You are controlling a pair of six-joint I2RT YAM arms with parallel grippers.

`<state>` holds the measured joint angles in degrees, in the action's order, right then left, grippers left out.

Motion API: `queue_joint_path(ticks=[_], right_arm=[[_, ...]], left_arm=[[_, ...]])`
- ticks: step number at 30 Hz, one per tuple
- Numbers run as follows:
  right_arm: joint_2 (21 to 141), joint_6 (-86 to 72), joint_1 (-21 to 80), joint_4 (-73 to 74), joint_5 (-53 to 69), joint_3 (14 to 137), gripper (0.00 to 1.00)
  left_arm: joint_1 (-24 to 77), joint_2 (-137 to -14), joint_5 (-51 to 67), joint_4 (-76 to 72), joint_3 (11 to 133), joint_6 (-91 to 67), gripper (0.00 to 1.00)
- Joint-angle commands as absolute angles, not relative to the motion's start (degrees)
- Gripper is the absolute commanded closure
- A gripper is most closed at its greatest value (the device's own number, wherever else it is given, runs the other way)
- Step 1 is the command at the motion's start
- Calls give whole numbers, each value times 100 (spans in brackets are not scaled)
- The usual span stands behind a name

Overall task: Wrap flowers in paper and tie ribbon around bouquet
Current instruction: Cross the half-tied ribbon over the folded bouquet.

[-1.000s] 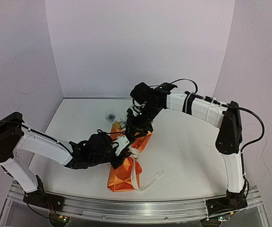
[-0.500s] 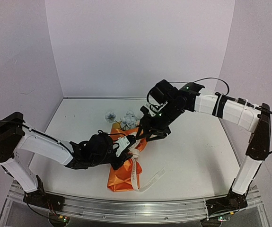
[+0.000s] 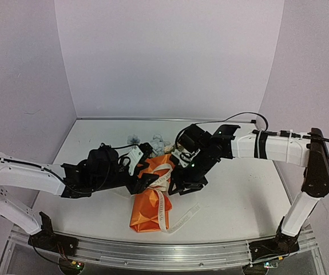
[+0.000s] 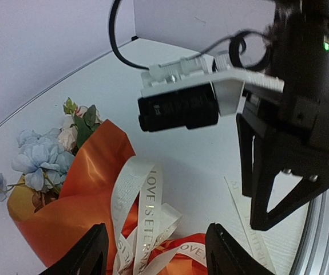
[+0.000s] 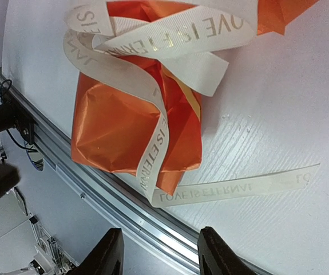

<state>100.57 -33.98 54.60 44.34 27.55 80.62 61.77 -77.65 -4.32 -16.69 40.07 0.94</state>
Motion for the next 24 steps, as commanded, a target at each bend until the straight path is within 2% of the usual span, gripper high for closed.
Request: queue_joint_path(ticks=[1,11,21,24], right_arm=[[9993,-3540,5724,3597,2489,7881,56],[10390,-3737,6310,2534,1666,7271,62],[10671,-3982,6526,2155,1366,7136,62],[10749,-4077,6526,2135,1287,7119,66]], left_arm=[[5992,-7036,-1044,-1288,4004,-415,39],[5218,-6188,-1230,-45,4351,-1068,37],[5076,-6342,-1000,254,4658,-1056,36],[5046,-6456,-905,279,4742,-1046,36]])
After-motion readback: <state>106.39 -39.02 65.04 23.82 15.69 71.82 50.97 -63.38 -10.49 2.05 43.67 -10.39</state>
